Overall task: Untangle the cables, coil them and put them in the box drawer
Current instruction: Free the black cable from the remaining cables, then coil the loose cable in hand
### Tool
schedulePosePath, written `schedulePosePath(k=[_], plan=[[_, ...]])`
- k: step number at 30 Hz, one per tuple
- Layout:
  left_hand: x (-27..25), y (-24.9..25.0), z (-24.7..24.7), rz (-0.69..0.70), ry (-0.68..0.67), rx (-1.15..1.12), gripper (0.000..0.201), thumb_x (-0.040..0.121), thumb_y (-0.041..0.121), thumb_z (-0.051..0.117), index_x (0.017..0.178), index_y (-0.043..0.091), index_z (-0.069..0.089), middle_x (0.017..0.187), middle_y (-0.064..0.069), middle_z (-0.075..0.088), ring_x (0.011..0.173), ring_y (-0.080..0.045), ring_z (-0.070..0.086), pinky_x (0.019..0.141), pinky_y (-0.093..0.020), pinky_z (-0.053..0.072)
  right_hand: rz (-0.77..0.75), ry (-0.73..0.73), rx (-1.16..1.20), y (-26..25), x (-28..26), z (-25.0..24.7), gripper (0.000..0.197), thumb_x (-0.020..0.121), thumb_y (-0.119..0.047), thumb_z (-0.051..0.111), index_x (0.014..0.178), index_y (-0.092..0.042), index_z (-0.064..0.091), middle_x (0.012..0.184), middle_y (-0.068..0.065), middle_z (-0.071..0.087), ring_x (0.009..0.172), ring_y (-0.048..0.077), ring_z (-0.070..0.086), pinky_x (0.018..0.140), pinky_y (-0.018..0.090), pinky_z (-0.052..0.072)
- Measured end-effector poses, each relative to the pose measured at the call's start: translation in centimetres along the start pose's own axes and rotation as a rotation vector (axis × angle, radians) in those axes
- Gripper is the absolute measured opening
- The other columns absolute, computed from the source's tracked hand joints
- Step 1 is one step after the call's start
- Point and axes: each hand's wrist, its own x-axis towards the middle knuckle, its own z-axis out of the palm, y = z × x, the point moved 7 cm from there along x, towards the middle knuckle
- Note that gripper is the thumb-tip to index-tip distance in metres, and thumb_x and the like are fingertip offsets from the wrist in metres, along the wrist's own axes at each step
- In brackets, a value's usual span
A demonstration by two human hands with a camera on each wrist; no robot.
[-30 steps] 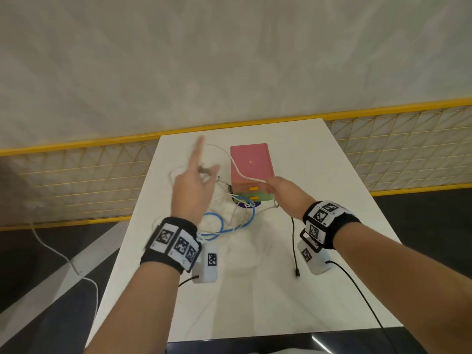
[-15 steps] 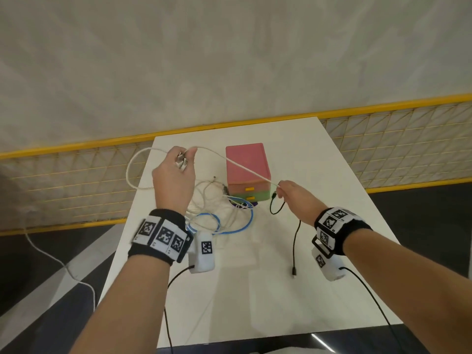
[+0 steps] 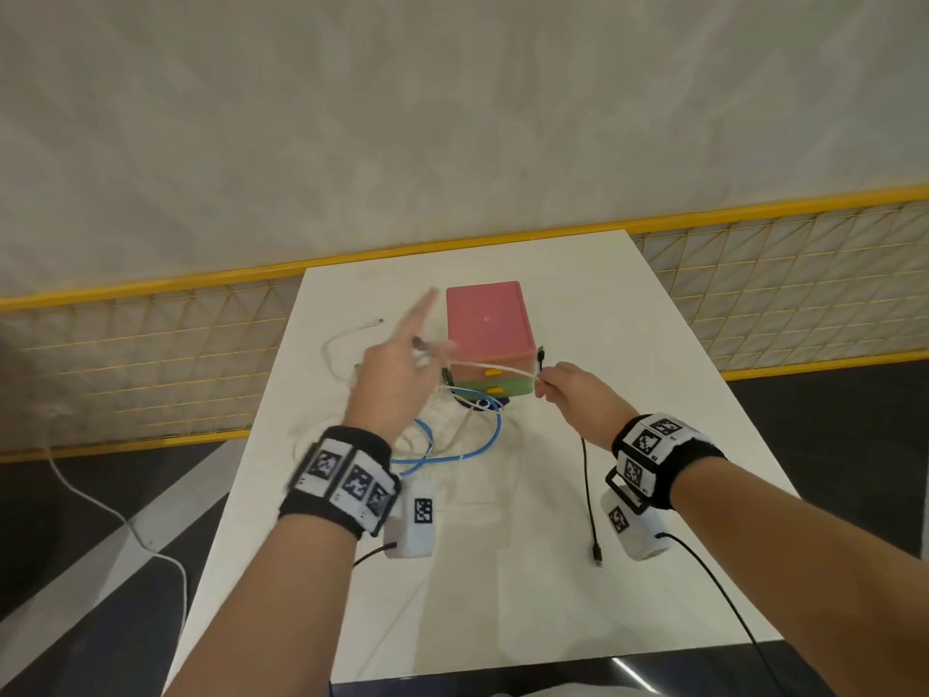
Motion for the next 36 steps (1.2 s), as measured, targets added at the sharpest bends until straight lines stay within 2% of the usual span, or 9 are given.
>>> schedulePosePath(k=[4,8,12,14,19,22,25,28,36], plan=[[-1.5,1.1,6.7,0.099,-0.298,0.161,0.043,0.094,0.042,0.058,0.136,0.032,0.052,0.105,0.006,0.067,0.102,-0.015,0.063,0.079,-0.021,0.044,-0.151,0.044,0.047,-3.4,-0.4,0.1,0.028,0.097,-0.006,0.042,0.117,-0.011,0.06,0.104,-0.01,0.047,0.091,0.007,0.046,0.073,0.011,0.032],[-1.3,-0.2,8.3,0.001,-0.337,0.253,0.036,0.095,0.044,0.054,0.1,0.01,0.065,0.097,-0.011,0.07,0.093,-0.024,0.063,0.076,-0.033,0.049,-0.119,-0.012,0.014,-2.0,-0.5,1.2,0.023,0.093,-0.006,0.05,0.112,-0.006,0.063,0.112,0.008,0.061,0.102,0.024,0.058,0.086,0.023,0.042],[-0.5,-0.9,7.6,-0.034,-0.427,0.308,0.039,0.095,0.045,0.053,0.109,0.01,0.066,0.109,-0.009,0.067,0.102,-0.025,0.061,0.076,-0.028,0.043,-0.03,-0.008,0.022,0.1,-1.1,1.3,0.039,0.086,0.011,0.047,0.118,-0.008,0.061,0.13,0.01,0.053,0.115,0.028,0.055,0.097,0.022,0.038],[0.7,-1.5,5.6,-0.114,-0.345,0.273,0.04,0.094,0.045,0.054,0.113,0.011,0.065,0.114,-0.009,0.066,0.103,-0.026,0.062,0.079,-0.026,0.041,0.019,0.011,0.005,0.9,-1.3,1.0,0.044,0.087,0.01,0.045,0.123,-0.012,0.058,0.14,0.009,0.046,0.123,0.026,0.05,0.101,0.02,0.033],[2.2,-1.1,-4.2,-0.156,0.437,-0.165,0.037,0.096,0.032,0.058,0.126,0.013,0.05,0.099,0.0,0.057,0.087,-0.016,0.054,0.077,-0.022,0.04,0.069,0.022,0.017,1.9,-1.3,0.7,0.037,0.09,0.006,0.041,0.115,-0.013,0.06,0.122,0.01,0.057,0.108,0.025,0.057,0.095,0.027,0.043],[1.9,-0.2,-2.6,-0.135,0.328,-0.199,0.022,0.094,0.027,0.06,0.11,0.012,0.057,0.094,0.004,0.059,0.09,-0.017,0.059,0.078,-0.024,0.044,-0.001,0.143,0.077,0.7,-1.0,-0.5,0.031,0.088,0.009,0.041,0.104,-0.008,0.062,0.11,0.012,0.059,0.099,0.028,0.059,0.09,0.03,0.046],[0.4,-1.4,3.8,-0.324,-0.06,-0.226,0.026,0.093,0.036,0.059,0.11,0.016,0.058,0.092,-0.006,0.072,0.069,-0.018,0.066,0.064,-0.03,0.052,-0.127,0.299,0.146,-1.8,-1.1,-2.1,0.026,0.088,0.01,0.041,0.097,-0.002,0.062,0.104,0.013,0.059,0.093,0.023,0.058,0.085,0.019,0.042],[-2.4,-1.7,9.5,-0.537,-0.354,-0.5,0.031,0.096,0.038,0.054,0.106,0.009,0.057,0.08,-0.005,0.077,0.036,-0.009,0.03,0.037,-0.019,0.027,-0.279,0.39,0.195,-4.9,-1.6,-3.4,0.022,0.089,0.01,0.041,0.094,0.001,0.06,0.1,0.012,0.058,0.09,0.019,0.057,0.083,0.022,0.046],[0.3,-1.4,6.4,-0.619,0.075,-1.041,0.023,0.096,0.027,0.058,0.087,0.006,0.061,0.088,-0.011,0.066,0.033,-0.003,0.045,0.033,-0.015,0.031,-0.455,0.264,0.191,-7.3,-4.2,-1.3,0.021,0.088,0.008,0.046,0.091,-0.007,0.06,0.108,0.007,0.057,0.1,0.024,0.058,0.084,0.034,0.05]])
